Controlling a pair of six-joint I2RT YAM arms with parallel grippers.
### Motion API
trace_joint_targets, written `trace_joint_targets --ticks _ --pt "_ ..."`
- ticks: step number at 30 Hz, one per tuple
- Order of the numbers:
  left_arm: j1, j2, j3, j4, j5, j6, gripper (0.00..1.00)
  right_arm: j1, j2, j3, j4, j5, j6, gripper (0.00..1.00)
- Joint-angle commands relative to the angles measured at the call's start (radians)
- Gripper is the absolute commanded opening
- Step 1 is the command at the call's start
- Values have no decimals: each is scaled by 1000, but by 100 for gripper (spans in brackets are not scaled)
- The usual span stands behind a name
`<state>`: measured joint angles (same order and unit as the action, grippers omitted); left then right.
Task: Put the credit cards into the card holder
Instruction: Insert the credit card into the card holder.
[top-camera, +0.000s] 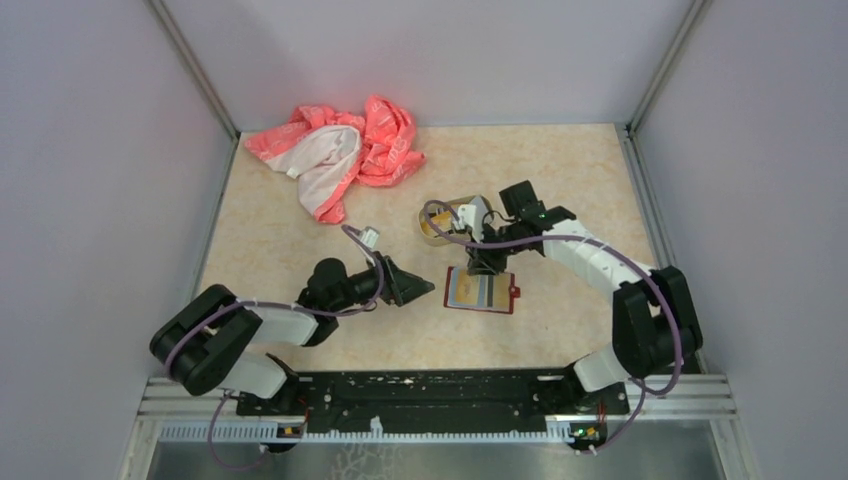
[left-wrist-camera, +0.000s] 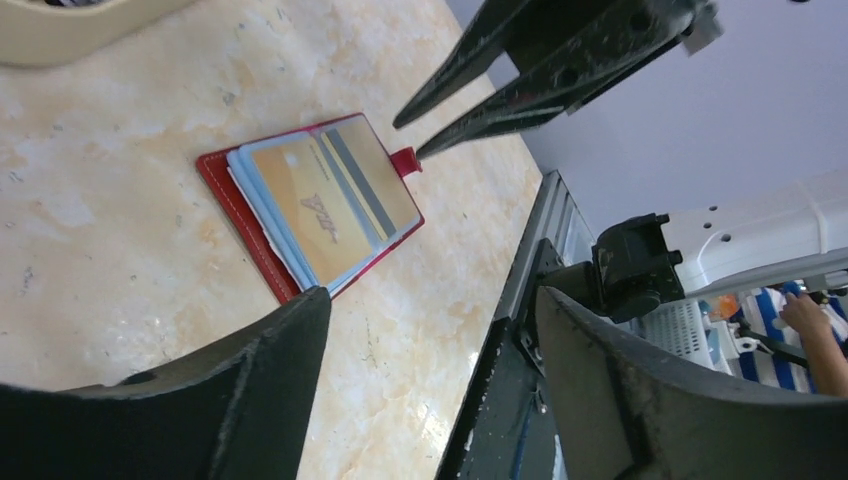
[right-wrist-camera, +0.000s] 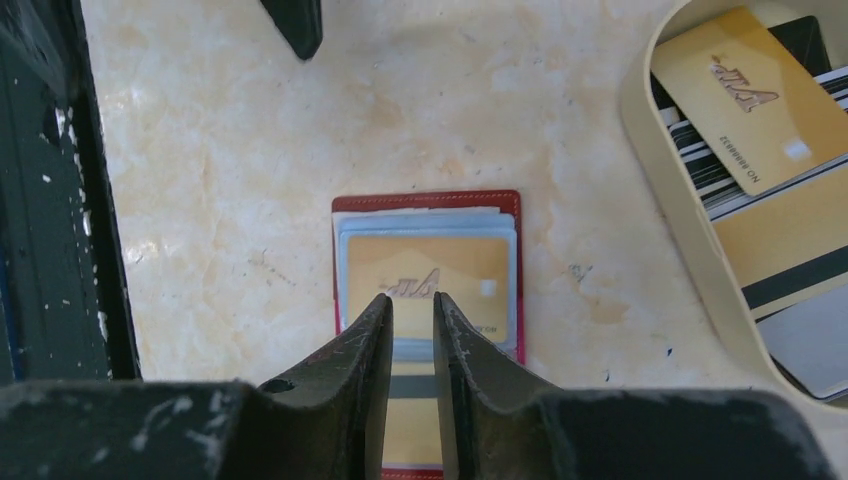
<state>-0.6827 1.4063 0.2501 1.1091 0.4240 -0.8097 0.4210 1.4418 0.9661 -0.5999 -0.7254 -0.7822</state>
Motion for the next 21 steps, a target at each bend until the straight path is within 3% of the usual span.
trace_joint_targets --ticks 1,9,21 --pt "5 87 66 -46 68 -3 78 -4 98 101 -3 -24 109 20" --pt "2 256 155 -9 114 -30 63 -1 110 -3 64 115 110 13" --pt "-36 402 223 35 132 -70 62 18 185 21 38 186 98 10"
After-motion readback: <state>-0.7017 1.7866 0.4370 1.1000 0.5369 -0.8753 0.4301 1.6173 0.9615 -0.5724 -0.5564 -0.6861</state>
